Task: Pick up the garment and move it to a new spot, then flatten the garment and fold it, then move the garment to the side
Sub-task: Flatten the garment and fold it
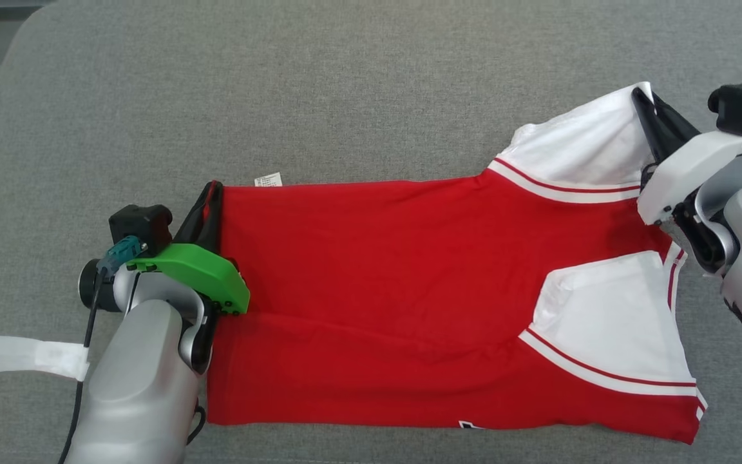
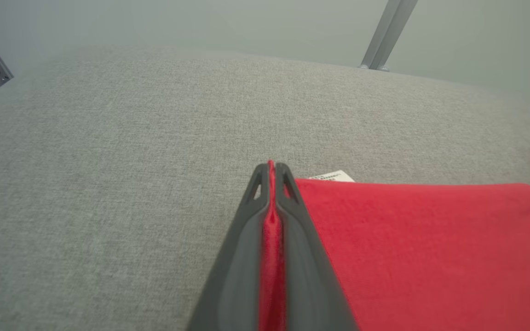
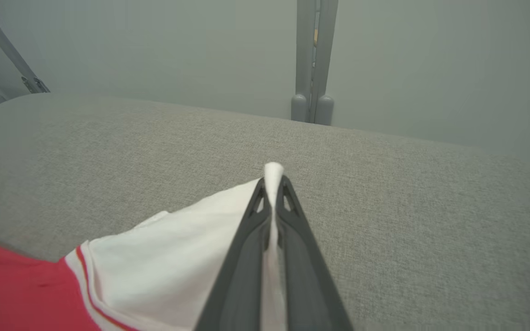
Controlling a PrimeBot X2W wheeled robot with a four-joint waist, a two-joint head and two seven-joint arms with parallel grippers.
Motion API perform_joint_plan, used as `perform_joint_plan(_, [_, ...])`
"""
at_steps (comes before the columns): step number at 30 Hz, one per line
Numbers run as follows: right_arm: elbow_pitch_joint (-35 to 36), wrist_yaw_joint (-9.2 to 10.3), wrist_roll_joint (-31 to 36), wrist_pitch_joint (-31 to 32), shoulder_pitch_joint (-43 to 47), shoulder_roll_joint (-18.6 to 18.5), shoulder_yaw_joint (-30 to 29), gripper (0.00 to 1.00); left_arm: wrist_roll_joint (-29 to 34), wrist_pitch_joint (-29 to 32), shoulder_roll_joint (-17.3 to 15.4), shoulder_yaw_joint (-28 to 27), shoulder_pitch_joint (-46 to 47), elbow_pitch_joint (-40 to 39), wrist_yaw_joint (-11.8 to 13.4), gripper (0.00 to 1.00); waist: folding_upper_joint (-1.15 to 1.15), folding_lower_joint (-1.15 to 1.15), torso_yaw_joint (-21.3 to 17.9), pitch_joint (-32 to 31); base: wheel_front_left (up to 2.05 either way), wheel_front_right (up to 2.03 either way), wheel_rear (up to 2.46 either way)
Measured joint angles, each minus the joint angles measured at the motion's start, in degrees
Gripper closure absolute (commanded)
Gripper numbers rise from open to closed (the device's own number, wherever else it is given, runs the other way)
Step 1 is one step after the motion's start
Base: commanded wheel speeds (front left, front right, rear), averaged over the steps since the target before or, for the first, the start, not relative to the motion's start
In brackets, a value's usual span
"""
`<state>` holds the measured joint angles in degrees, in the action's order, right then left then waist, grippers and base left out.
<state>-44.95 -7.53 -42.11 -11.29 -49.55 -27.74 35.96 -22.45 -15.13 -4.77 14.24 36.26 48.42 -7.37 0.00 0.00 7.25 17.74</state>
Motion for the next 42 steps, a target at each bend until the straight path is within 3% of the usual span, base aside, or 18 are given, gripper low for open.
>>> perform_joint_plan(15, [12.24, 0.00, -3.68, -3.53, 15.01, -2.12, -0.30, 1.00, 1.05, 0.01, -2.33, -1.97, -6.43, -3.49, -0.01, 1.00, 0.00, 0.00, -3.57, -4.58, 0.00, 0.00, 0.00])
perform_joint_plan(23, [18.37, 0.01, -1.68, -3.70, 24.73, -0.21, -6.67, 1.00, 0.81, 0.01, -3.19, -4.32, -12.79, -5.16, -0.02, 1.00, 0.00, 0.00, -5.25, -8.00, 0.00, 0.00, 0.00])
perform_joint_plan(32, [20.91, 0.01, 0.59, -3.70, 32.46, 2.07, -9.48, 1.00, 0.89, 0.01, -3.25, -6.12, -18.20, -7.44, -0.11, 0.97, 0.00, 0.00, -6.44, -10.71, 0.00, 0.00, 0.00])
perform_joint_plan(42, [20.85, 0.01, 1.63, -3.69, 36.50, 4.11, -11.39, 1.00, 1.32, 0.01, -2.41, -6.13, -20.79, -7.84, -0.11, 1.00, 0.00, 0.00, -7.06, -11.87, 0.00, 0.00, 0.00])
